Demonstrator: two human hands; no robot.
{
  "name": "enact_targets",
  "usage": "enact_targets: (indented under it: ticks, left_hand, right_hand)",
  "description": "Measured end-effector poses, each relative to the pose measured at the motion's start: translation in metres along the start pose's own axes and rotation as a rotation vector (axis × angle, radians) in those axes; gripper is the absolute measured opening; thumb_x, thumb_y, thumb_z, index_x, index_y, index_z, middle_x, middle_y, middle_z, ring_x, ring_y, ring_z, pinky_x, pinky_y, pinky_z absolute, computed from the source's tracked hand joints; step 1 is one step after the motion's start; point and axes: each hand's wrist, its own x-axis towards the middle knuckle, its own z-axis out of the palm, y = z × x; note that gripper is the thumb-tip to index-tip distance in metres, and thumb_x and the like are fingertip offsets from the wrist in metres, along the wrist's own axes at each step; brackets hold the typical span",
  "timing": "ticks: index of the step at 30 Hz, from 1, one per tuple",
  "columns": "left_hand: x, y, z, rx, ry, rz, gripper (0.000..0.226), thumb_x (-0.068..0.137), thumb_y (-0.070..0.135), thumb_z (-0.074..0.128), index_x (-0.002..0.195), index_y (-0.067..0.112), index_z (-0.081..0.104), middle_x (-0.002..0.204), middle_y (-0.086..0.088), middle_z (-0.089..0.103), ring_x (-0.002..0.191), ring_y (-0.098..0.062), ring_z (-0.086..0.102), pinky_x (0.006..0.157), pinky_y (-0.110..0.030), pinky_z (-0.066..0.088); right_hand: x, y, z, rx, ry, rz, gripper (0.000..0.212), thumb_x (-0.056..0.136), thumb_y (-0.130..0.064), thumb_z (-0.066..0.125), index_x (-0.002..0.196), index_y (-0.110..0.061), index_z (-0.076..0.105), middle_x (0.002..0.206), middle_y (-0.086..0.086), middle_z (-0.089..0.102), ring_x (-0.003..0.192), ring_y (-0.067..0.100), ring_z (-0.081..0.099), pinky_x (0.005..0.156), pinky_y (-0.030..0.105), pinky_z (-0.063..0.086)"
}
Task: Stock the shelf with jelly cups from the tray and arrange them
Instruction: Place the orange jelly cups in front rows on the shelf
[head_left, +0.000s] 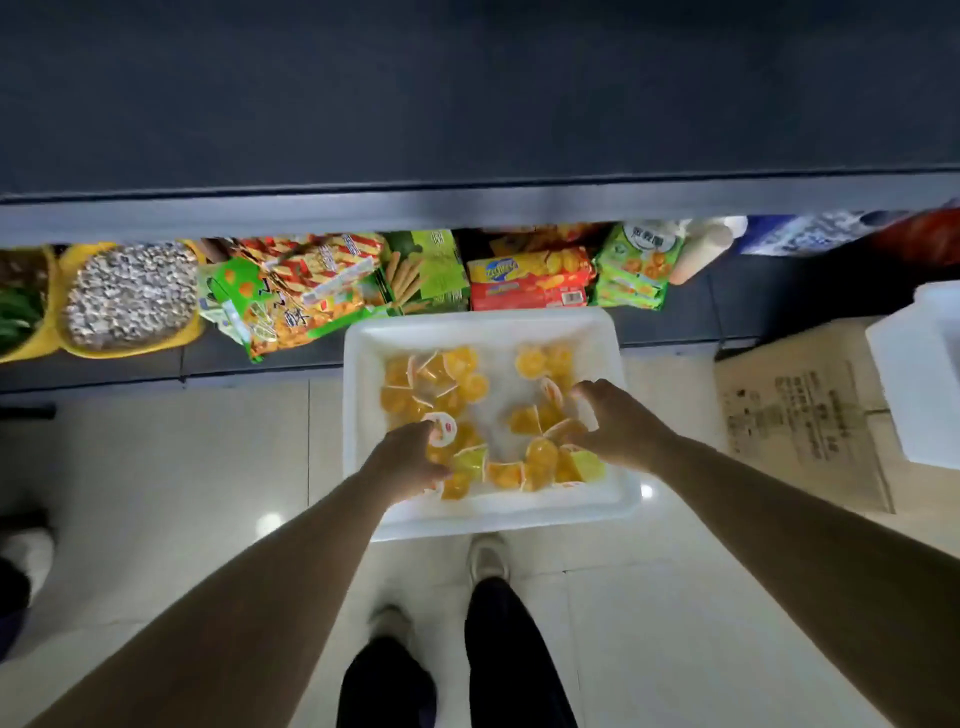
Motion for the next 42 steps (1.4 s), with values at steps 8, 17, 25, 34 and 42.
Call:
enact_targets:
  ticks: [8,17,25,34,42]
  left_hand:
    - [0.088,-0.025,0.111,-0.034,-0.032,0.047,0.063,0.084,0.025,0.068,0.140,0.014,0.041,0.144,-0.006,0.044,0.132,-0.021,0.039,0.107,-0.031,0.032]
    - [0.121,-0.031,0.145,0.081,0.143,0.149,0.062,0.086,0.016,0.065,0.142,0.016,0.038,0.142,-0.005,0.047,0.130,-0.024,0.044,0.105,-0.035,0.038]
    - [0.149,-0.039,0.135,0.045,0.131,0.065,0.055,0.080,0.020,0.073,0.131,0.016,0.052,0.132,-0.006,0.055,0.123,-0.025,0.050,0.102,-0.034,0.039]
    - [0.159,-0.041,0.128,0.116,0.025,0.083,0.062,0.078,0.022,0.075,0.134,0.018,0.050,0.135,-0.007,0.053,0.123,-0.025,0.049,0.100,-0.033,0.040]
    - [0.130,-0.025,0.090,0.175,-0.024,0.102,0.064,0.078,0.035,0.074,0.134,0.013,0.050,0.130,-0.007,0.057,0.116,-0.025,0.055,0.091,-0.029,0.046]
  right_hand:
    - [0.051,0.077,0.125,0.194,0.158,0.320,0.059,0.088,-0.034,0.064,0.134,-0.004,0.041,0.128,0.014,0.048,0.115,0.028,0.052,0.095,0.034,0.044]
    - [0.083,0.089,0.176,0.393,0.366,0.433,0.039,0.085,-0.019,0.067,0.120,-0.008,0.053,0.118,0.010,0.054,0.099,0.024,0.059,0.083,0.030,0.049]
    - [0.095,0.096,0.177,0.279,0.317,0.401,0.054,0.085,-0.024,0.070,0.127,-0.006,0.043,0.123,0.012,0.053,0.110,0.026,0.056,0.094,0.032,0.046]
    - [0.098,0.099,0.172,0.325,0.328,0.408,0.048,0.085,-0.021,0.070,0.124,-0.006,0.046,0.119,0.013,0.060,0.108,0.030,0.058,0.091,0.037,0.048]
    - [0.080,0.088,0.153,0.670,0.354,0.370,0.054,0.078,-0.018,0.076,0.125,-0.013,0.049,0.118,0.004,0.060,0.099,0.014,0.052,0.080,0.024,0.046]
